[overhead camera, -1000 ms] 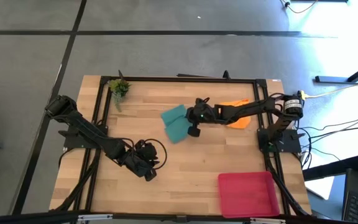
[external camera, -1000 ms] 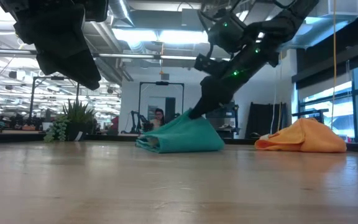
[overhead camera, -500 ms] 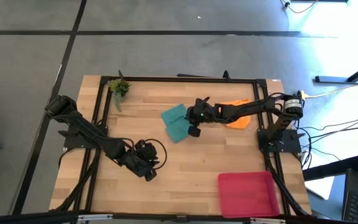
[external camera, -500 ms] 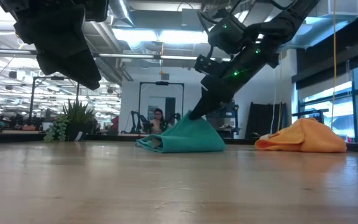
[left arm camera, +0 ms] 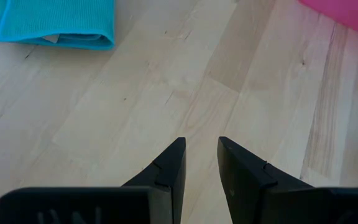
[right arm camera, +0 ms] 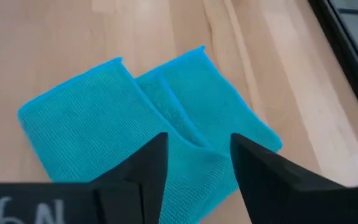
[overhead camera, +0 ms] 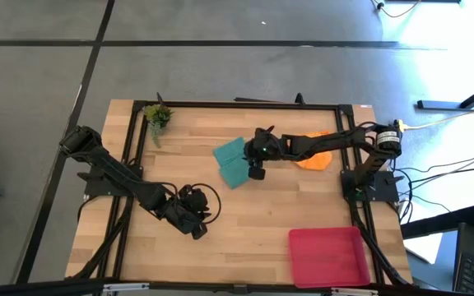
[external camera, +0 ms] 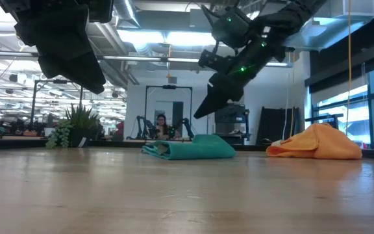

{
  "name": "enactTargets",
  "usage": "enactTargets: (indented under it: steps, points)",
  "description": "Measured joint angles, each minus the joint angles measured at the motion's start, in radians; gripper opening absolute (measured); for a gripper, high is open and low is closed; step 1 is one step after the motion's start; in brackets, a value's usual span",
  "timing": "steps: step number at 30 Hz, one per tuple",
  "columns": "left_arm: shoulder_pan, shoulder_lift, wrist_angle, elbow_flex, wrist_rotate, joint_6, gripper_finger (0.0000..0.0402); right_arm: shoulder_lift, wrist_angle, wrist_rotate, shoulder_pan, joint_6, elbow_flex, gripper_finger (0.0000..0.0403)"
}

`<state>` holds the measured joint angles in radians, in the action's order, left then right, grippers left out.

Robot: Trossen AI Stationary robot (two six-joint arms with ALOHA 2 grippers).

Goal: Roll microfiber towels into tight, uniform cylinder then place into a basket
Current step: Roll the blue microfiber cloth

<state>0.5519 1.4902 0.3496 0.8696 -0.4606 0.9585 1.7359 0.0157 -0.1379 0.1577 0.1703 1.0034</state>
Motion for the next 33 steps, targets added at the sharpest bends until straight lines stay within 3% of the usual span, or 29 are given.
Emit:
enactTargets:
  steps: [8, 18, 25, 33]
  points:
    - [0.000, 0.000, 0.000, 0.000, -0.004, 0.000, 0.0085, 0.011, 0.089, 0.171, -0.010, -0.008, 0.003, 0.0177]
    - [0.000, 0.000, 0.005, 0.000, -0.020, 0.000, 0.0085, 0.144, 0.054, 0.186, -0.004, -0.052, -0.018, 0.0177]
    - [0.000, 0.000, 0.008, 0.000, -0.020, 0.000, 0.0085, 0.181, -0.014, 0.299, -0.055, -0.223, -0.014, 0.0177]
    - [0.000, 0.000, 0.009, 0.000, -0.020, 0.000, 0.0085, 0.188, -0.181, 0.302, -0.159, -0.428, -0.019, 0.0177]
